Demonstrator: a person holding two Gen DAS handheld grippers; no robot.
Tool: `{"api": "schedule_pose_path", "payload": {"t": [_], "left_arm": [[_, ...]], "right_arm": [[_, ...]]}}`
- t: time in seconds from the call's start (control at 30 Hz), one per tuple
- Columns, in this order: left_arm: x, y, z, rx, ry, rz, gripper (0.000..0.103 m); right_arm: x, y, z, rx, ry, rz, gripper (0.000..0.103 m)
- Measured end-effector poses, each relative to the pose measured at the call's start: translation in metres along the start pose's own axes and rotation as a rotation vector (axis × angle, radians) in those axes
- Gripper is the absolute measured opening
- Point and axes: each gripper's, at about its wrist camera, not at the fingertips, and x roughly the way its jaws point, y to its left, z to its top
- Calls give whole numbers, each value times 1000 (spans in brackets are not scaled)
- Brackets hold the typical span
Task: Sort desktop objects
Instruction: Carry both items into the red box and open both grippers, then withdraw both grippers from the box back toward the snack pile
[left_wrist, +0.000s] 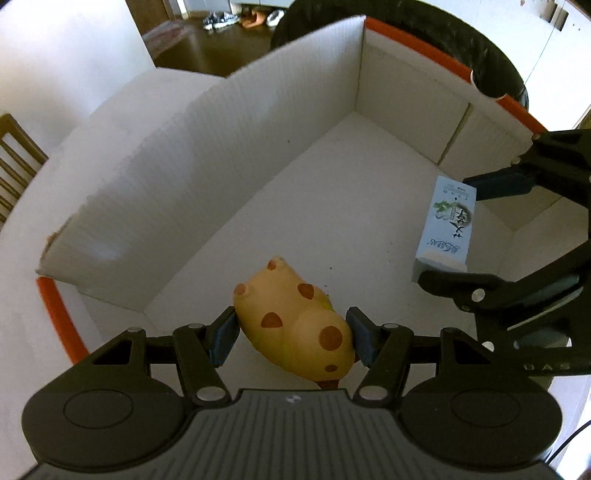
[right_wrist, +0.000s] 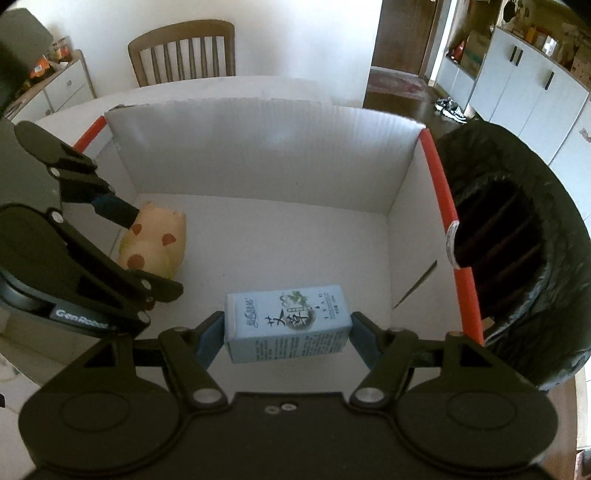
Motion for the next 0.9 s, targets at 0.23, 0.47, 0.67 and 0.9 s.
{"api": "schedule_pose_path", "payload": {"t": [0.23,0.47,0.67,0.9], "left_arm": [[7,-1,0,18,35,3,65],[5,0,-2,33,31,0,67],[-1,4,-6,30,18,-20,71],[-22,12,-2,4,-35,-49,73]], "right_arm": [[9,-2,-7,4,32,12,71],[14,-5,-7,16,47,18,72],[13,-5,-7,3,51,29,73],[-8,-2,-1,-17,13,45,77]]}}
